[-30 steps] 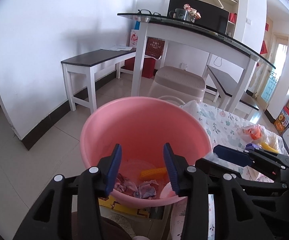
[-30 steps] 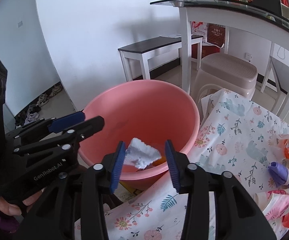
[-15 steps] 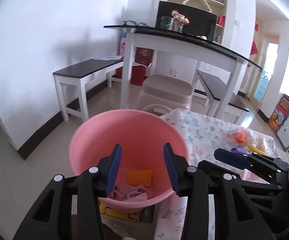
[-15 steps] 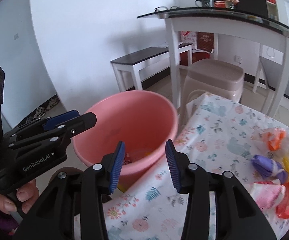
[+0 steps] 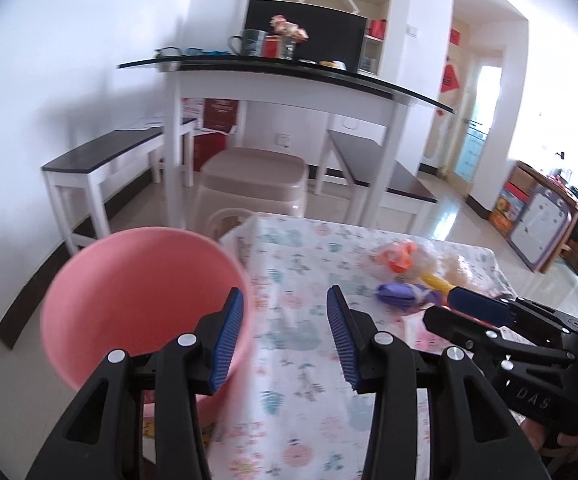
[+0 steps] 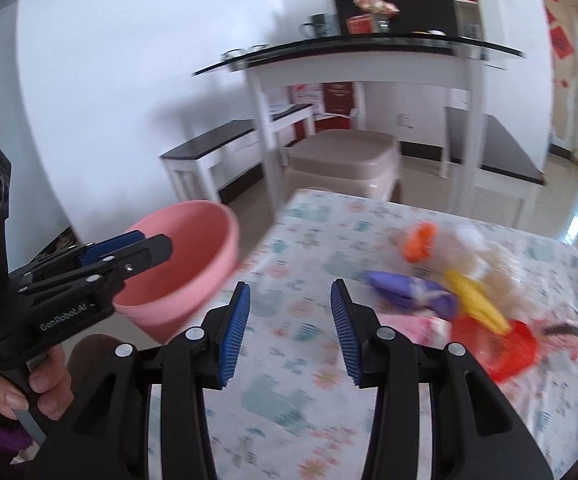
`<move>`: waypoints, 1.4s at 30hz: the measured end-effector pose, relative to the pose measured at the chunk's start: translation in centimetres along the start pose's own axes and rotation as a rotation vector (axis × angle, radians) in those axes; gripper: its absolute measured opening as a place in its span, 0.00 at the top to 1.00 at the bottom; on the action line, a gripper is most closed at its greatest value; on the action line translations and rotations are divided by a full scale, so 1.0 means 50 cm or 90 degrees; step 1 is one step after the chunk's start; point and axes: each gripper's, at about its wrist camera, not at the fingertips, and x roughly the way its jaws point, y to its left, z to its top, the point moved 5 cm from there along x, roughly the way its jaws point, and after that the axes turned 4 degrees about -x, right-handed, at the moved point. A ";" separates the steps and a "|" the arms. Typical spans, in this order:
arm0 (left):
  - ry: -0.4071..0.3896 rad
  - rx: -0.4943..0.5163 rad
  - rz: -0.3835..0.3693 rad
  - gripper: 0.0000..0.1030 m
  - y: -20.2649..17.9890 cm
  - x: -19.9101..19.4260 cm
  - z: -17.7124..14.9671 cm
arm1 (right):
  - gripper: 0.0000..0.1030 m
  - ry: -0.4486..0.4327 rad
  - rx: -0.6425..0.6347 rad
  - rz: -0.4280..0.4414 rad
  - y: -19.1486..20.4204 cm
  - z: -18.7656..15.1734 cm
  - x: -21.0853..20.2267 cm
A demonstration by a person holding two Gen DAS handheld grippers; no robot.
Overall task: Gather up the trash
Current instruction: 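Grasp the orange plastic bag with the left tool while the right tool grasps a clear bag, then lift the orange bag with the left tool while the right tool lifts the clear bag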
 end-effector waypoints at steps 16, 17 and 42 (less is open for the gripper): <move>0.072 0.090 -0.139 0.59 -0.218 0.165 0.032 | 0.58 -0.039 0.122 -0.169 -0.276 -0.056 -0.106; 0.080 0.092 -0.141 0.60 -0.230 0.184 0.034 | 0.58 -0.040 0.127 -0.175 -0.287 -0.057 -0.108; 0.131 0.055 -0.119 0.94 -0.251 0.329 0.018 | 0.58 -0.001 0.283 -0.181 -0.460 -0.133 -0.102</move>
